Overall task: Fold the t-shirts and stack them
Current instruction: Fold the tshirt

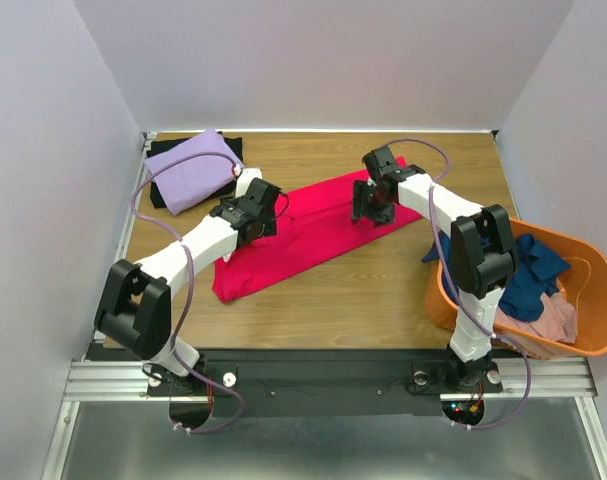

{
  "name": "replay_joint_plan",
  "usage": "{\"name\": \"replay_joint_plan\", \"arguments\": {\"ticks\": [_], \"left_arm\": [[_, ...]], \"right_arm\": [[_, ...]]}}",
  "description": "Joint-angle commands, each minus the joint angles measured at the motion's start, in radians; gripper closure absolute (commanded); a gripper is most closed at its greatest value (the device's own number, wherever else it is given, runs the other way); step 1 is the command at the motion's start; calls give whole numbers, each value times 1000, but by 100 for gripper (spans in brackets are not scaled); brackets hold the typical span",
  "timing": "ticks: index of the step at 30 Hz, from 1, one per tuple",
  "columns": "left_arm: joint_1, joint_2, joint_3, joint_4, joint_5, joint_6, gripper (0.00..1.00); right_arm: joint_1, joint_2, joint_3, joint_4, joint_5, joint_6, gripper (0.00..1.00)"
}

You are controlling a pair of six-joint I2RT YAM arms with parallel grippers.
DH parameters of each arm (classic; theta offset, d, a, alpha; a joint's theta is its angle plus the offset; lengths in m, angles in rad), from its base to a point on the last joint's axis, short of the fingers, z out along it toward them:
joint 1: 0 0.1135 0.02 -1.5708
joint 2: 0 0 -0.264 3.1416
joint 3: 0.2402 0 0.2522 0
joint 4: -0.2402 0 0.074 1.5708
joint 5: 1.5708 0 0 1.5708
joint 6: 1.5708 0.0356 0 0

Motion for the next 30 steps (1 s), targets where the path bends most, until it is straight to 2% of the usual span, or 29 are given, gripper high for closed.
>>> {"name": "replay_joint_plan", "arguments": {"ticks": [1, 7, 19, 26, 30], "left_arm": [[-2, 44, 55, 39, -5, 78, 21], [-4, 91, 73, 57, 66, 60, 26], [-4, 235, 131, 48, 81, 69, 37], [-5, 283, 147, 25, 79, 66, 50], [-5, 294, 144, 13, 81, 65, 50]], "right_arm": [[4, -27, -3, 28, -39, 14, 32], [4, -18, -2, 33, -42, 17, 32], [4, -3, 3, 30, -48, 8, 32], [4, 3, 3, 30, -44, 10, 32], [4, 8, 6, 30, -41, 7, 32]]}}
